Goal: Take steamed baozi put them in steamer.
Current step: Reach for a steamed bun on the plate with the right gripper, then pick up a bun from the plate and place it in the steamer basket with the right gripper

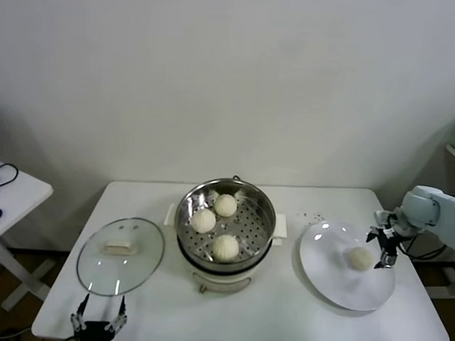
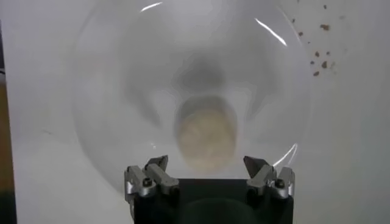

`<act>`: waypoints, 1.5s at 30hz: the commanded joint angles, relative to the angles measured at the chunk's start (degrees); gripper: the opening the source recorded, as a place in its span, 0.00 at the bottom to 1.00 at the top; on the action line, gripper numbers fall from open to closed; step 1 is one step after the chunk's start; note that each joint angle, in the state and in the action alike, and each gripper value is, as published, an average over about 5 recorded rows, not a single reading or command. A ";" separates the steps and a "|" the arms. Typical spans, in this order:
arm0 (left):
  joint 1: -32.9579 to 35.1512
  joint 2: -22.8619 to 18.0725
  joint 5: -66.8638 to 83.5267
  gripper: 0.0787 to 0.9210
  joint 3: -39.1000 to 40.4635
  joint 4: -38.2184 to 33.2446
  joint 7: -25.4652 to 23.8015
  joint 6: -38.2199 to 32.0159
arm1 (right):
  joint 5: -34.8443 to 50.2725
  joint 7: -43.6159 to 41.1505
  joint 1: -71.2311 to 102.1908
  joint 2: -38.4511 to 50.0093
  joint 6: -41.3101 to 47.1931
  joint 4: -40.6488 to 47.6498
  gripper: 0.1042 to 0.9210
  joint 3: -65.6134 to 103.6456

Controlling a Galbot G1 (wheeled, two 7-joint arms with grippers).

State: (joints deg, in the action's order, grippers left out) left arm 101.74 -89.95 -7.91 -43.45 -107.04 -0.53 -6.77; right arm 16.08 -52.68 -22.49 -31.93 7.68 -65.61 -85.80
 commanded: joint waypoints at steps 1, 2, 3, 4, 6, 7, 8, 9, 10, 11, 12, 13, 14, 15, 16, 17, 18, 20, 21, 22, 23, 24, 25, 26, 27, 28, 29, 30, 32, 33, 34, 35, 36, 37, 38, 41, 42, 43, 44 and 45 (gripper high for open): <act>0.22 -0.04 -0.07 0.88 -0.20 -0.05 0.10 -0.02 | -4.08 -1.00 8.56 -2.10 -1.63 4.86 0.88 9.05; 0.25 -0.05 -0.07 0.88 -0.25 -0.06 0.12 -0.03 | -4.22 -1.03 8.86 -2.35 -1.63 4.93 0.88 9.31; 0.28 -0.06 -0.06 0.88 -0.29 -0.08 0.12 -0.04 | -4.36 -1.04 9.17 -2.57 -1.58 4.95 0.88 9.55; 0.32 -0.07 -0.06 0.88 -0.31 -0.11 0.13 -0.04 | -4.50 -1.05 9.44 -2.72 -1.55 4.98 0.88 9.77; 0.34 -0.08 -0.06 0.88 -0.36 -0.11 0.13 -0.06 | -4.83 -1.05 9.98 -2.96 -1.57 5.10 0.88 10.25; 0.33 -0.08 -0.05 0.88 -0.39 -0.09 0.14 -0.06 | -4.97 -0.99 10.24 -3.05 -1.58 5.20 0.88 10.47; 0.30 -0.08 -0.04 0.88 -0.43 -0.04 0.15 -0.06 | -5.20 -0.92 10.53 -3.14 -1.65 5.35 0.88 10.85; 0.26 -0.07 -0.03 0.88 -0.47 0.04 0.17 -0.07 | -5.47 -0.87 10.86 -3.22 -1.77 5.53 0.88 11.32; 0.20 -0.06 -0.02 0.88 -0.50 0.12 0.18 -0.08 | -5.72 -0.84 11.14 -3.30 -1.86 5.69 0.88 11.78; 0.16 -0.06 -0.01 0.88 -0.51 0.18 0.20 -0.08 | -5.92 -0.80 11.32 -3.36 -1.96 5.81 0.88 12.13; 0.12 -0.05 -0.01 0.88 -0.50 0.25 0.22 -0.07 | -6.13 -0.80 11.47 -3.42 -2.06 5.91 0.88 12.47; 0.08 -0.05 -0.02 0.88 -0.49 0.30 0.24 -0.07 | -6.30 -0.83 11.57 -3.49 -2.17 5.96 0.88 12.69; 0.07 -0.06 -0.03 0.88 -0.46 0.33 0.25 -0.06 | -6.44 -0.85 11.61 -3.55 -2.26 5.99 0.88 12.86; 0.05 -0.06 -0.04 0.88 -0.43 0.33 0.27 -0.05 | -6.57 -0.88 11.63 -3.61 -2.33 6.00 0.87 13.00; 0.04 -0.07 -0.05 0.88 -0.41 0.34 0.28 -0.05 | -6.68 -0.92 11.65 -3.67 -2.38 5.98 0.86 13.15; 0.03 -0.07 -0.07 0.88 -0.39 0.34 0.29 -0.05 | -6.77 -0.96 11.65 -3.74 -2.45 5.96 0.84 13.27; 0.02 -0.08 -0.08 0.88 -0.39 0.35 0.30 -0.06 | -6.85 -1.03 11.63 -3.80 -2.48 5.93 0.82 13.36; 0.04 -0.08 -0.11 0.88 -0.41 0.37 0.32 -0.07 | -6.96 -1.32 11.46 -3.87 -2.50 5.71 0.78 13.42; 0.07 -0.08 -0.12 0.88 -0.42 0.36 0.34 -0.07 | -7.01 -1.54 11.30 -3.83 -2.50 5.50 0.76 13.39; 0.13 -0.08 -0.14 0.88 -0.43 0.33 0.35 -0.08 | -7.04 -1.79 11.07 -3.76 -2.48 5.26 0.74 13.31; 0.20 -0.08 -0.14 0.88 -0.44 0.26 0.36 -0.09 | -6.99 -2.06 10.75 -3.64 -2.44 4.94 0.73 13.18; 0.29 -0.07 -0.15 0.88 -0.45 0.17 0.37 -0.09 | -6.81 -2.31 10.13 -3.44 -2.36 4.48 0.72 12.87; 0.38 -0.06 -0.15 0.88 -0.47 0.08 0.38 -0.09 | -6.31 -2.52 9.08 -3.21 -2.21 3.87 0.70 12.17; 0.46 -0.03 -0.14 0.88 -0.49 -0.02 0.37 -0.09 | -5.57 -2.68 7.72 -2.97 -2.02 3.14 0.69 11.14; 0.54 0.00 -0.14 0.88 -0.52 -0.12 0.37 -0.09 | -4.08 -2.85 5.48 -2.70 -1.74 2.03 0.68 9.31; 0.61 0.05 -0.14 0.88 -0.55 -0.21 0.38 -0.08 | -2.14 -2.97 2.40 -2.46 -1.44 0.67 0.67 6.64; 0.65 0.08 -0.13 0.88 -0.58 -0.29 0.39 -0.07 | -0.06 -3.04 -1.09 -2.31 -1.16 -0.76 0.67 3.70; 0.70 0.11 -0.12 0.88 -0.60 -0.42 0.39 -0.06 | 2.28 -3.13 -5.24 -2.27 -0.91 -2.47 0.66 -0.30; 0.82 0.15 -0.07 0.88 -0.59 -0.78 0.40 -0.05 | 6.95 -3.35 -14.55 -2.65 -0.44 -6.02 0.66 -8.76; 0.87 0.15 -0.05 0.88 -0.57 -0.99 0.41 -0.06 | 9.23 -3.68 -19.34 -3.12 -0.30 -7.71 0.66 -12.58; 0.92 0.15 -0.02 0.88 -0.55 -1.21 0.42 -0.07 | 11.44 -4.07 -24.06 -3.76 -0.19 -9.33 0.66 -16.15; 0.94 0.16 0.02 0.88 -0.50 -1.41 0.43 -0.08 | 13.61 -4.48 -28.51 -4.62 -0.11 -10.74 0.66 -18.71; 0.93 0.16 0.05 0.88 -0.45 -1.55 0.44 -0.09 | 15.67 -4.96 -32.70 -5.55 -0.01 -11.98 0.66 -20.64; 0.91 0.16 0.07 0.88 -0.40 -1.70 0.45 -0.08 | 17.86 -5.48 -36.60 -6.55 0.21 -13.21 0.66 -22.09; 0.88 0.16 0.11 0.88 -0.31 -1.86 0.45 -0.06 | 19.78 -5.87 -39.88 -7.59 0.61 -14.40 0.66 -22.83; 0.85 0.20 0.24 0.88 -0.14 -2.39 0.43 0.03 | 25.54 -6.76 -47.05 -10.50 2.13 -17.66 0.66 -23.11; 0.87 0.23 0.34 0.88 -0.13 -2.59 0.42 0.06 | 27.23 -6.94 -48.64 -11.48 2.59 -18.62 0.66 -22.87; 0.91 0.27 0.46 0.88 -0.16 -2.77 0.40 0.10 | 28.75 -7.07 -49.90 -12.53 3.03 -19.39 0.66 -22.46; 0.96 0.32 0.60 0.88 -0.22 -2.99 0.37 0.15 | 30.16 -7.15 -50.93 -13.76 3.54 -20.20 0.66 -21.78; 1.01 0.40 0.77 0.88 -0.27 -3.16 0.35 0.20 | 31.43 -7.20 -51.76 -14.96 4.07 -20.98 0.66 -20.96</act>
State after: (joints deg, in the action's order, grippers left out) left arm 102.60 -89.77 -7.64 -43.67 -109.16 -0.11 -6.77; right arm 28.99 -57.87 -47.00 -38.70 8.45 -75.21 -96.79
